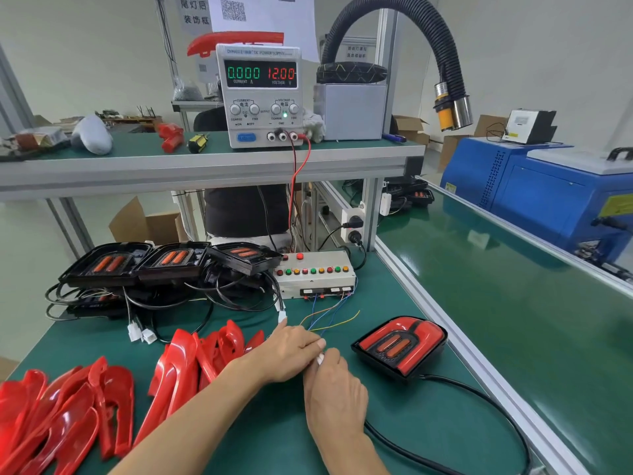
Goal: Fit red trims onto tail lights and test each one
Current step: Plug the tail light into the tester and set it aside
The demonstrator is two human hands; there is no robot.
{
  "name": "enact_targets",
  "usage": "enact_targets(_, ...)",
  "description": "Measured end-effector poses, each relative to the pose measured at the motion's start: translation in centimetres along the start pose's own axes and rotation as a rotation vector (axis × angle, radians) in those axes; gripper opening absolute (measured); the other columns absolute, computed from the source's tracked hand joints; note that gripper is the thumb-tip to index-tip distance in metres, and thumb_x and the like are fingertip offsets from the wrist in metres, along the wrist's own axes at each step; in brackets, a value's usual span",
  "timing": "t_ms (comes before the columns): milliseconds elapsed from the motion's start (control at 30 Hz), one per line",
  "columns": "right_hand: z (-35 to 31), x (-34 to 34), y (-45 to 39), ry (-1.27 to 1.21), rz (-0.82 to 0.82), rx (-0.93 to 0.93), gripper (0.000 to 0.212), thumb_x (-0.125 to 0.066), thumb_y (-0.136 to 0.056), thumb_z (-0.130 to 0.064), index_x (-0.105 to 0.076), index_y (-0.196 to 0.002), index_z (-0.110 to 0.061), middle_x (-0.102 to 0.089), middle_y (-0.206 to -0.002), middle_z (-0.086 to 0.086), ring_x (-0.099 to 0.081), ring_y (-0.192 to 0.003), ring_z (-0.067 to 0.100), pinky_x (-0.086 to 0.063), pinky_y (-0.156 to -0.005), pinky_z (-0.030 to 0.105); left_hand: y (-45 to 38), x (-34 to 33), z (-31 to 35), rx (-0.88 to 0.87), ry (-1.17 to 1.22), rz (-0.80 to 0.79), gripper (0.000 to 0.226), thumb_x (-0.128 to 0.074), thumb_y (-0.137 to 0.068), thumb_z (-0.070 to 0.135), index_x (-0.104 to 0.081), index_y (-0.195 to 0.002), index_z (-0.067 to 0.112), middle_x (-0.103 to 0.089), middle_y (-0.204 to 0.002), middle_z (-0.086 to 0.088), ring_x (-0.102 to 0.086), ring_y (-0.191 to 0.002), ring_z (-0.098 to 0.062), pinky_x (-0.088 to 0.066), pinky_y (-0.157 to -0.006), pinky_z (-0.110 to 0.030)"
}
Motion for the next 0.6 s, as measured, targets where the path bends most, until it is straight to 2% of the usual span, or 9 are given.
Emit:
enact_targets(33,0.3,-0.7,0.1,0.008,-0.041,0.008,0.035,-0.04,-0.105,-0.053,-0.049,-0.11,-0.02,-0.069,-0.106,-0.002,-0.073,-0.09,0.02,-0.051,-0.068,0.035,0.0,0.0,-0.1,-0.002,0.015,0.01,0.048,-0.035,-0.107,0.037,-0.049,-0.076,0.003,-0.058,-0.082,-0.021,-0.051,-0.084,-0.032,-0.028,-0.103,-0.038)
enact_targets(100,0.8,-1.6,0.4,0.004,-0.101,0.025,0.042,-0.024,-0.106,-0.059,-0.043,-0.116,-0.023,-0.064,-0.115,-0.005,-0.07,-0.102,0.021,-0.048,-0.073,0.035,-0.1,0.2,-0.5,-0.015,0.006,0.033,0.05,-0.032,-0.103,0.042,-0.046,-0.073,0.005,-0.054,-0.077,-0.02,-0.048,-0.08,-0.033,-0.032,-0.093,-0.038)
enact_targets(233,0.6,-1.5,1.0,0.032,-0.146,0.079,0.039,-0.027,-0.106,-0.057,-0.044,-0.121,-0.025,-0.057,-0.12,-0.005,-0.067,-0.104,0.019,-0.045,-0.073,0.033,-0.4,-0.1,-0.7,-0.038,-0.168,0.025,0.041,-0.039,-0.106,0.038,-0.045,-0.07,0.017,-0.043,-0.067,0.002,-0.04,-0.076,-0.016,-0.022,-0.114,-0.045)
enact_targets(367,1.3,-0.6,2.3,-0.009,-0.151,0.103,0.035,-0.029,-0.106,-0.054,-0.046,-0.121,-0.027,-0.056,-0.121,-0.004,-0.065,-0.107,0.021,-0.038,-0.07,0.034,-0.1,-0.1,-1.1,-0.013,-0.287,0.017,0.038,-0.038,-0.106,0.038,-0.046,-0.074,0.019,-0.05,-0.076,0.0,-0.048,-0.093,-0.019,-0.014,-0.122,-0.051)
enact_targets(433,1.6,0.5,3.0,0.031,-0.137,0.1,0.039,-0.047,-0.1,-0.058,-0.053,-0.124,-0.027,-0.058,-0.119,-0.003,-0.065,-0.104,0.021,-0.045,-0.071,0.034,0.1,-0.2,-0.9,-0.017,-0.398,-0.027,0.035,-0.038,-0.105,0.038,-0.055,-0.082,0.018,-0.057,-0.09,-0.003,-0.049,-0.109,-0.022,-0.007,-0.123,-0.057)
enact_targets(500,1.5,2.0,3.8,0.034,-0.095,0.161,0.06,-0.089,-0.062,-0.057,-0.075,-0.11,-0.023,-0.068,-0.094,0.001,-0.07,-0.078,0.021,-0.052,-0.055,0.033,0.3,-0.4,-0.1,-0.052,-0.517,-0.036,0.034,-0.039,-0.103,0.036,-0.065,-0.094,0.016,-0.059,-0.102,-0.002,-0.048,-0.115,-0.022,-0.004,-0.122,-0.062)
enact_targets(533,1.4,2.7,4.4,0.028,-0.039,0.216,0.069,-0.098,-0.039,-0.052,-0.081,-0.098,-0.02,-0.07,-0.081,-0.001,-0.069,-0.066,0.02,-0.051,-0.046,0.03,0.3,-0.3,0.5,-0.074,-0.557,-0.016,0.032,-0.04,-0.101,0.034,-0.067,-0.098,0.016,-0.06,-0.104,0.0,-0.048,-0.115,-0.021,-0.002,-0.121,-0.063)
enact_targets(567,1.4,3.4,4.9,0.011,0.037,0.272,0.072,-0.1,-0.028,-0.047,-0.083,-0.091,-0.018,-0.072,-0.077,-0.002,-0.07,-0.061,0.02,-0.051,-0.044,0.026,0.3,-0.2,1.1,-0.094,-0.581,0.014,0.031,-0.041,-0.1,0.032,-0.068,-0.1,0.017,-0.061,-0.104,0.001,-0.048,-0.115,-0.02,-0.001,-0.122,-0.063)
enact_targets(600,1.8,3.6,5.4,-0.031,0.085,0.312,0.068,-0.1,-0.028,-0.046,-0.084,-0.088,-0.017,-0.074,-0.078,-0.002,-0.072,-0.061,0.02,-0.051,-0.045,0.022,0.2,0.0,1.7,-0.112,-0.593,0.042,0.03,-0.041,-0.1,0.03,-0.068,-0.101,0.018,-0.061,-0.104,0.002,-0.048,-0.114,-0.019,0.0,-0.122,-0.061)
Point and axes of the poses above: each hand's wrist, its own y-axis away from the middle knuckle, its own x-axis out of the back of the hand, z = x × y, the point moved 7 cm from there along -y, towards the middle knuckle
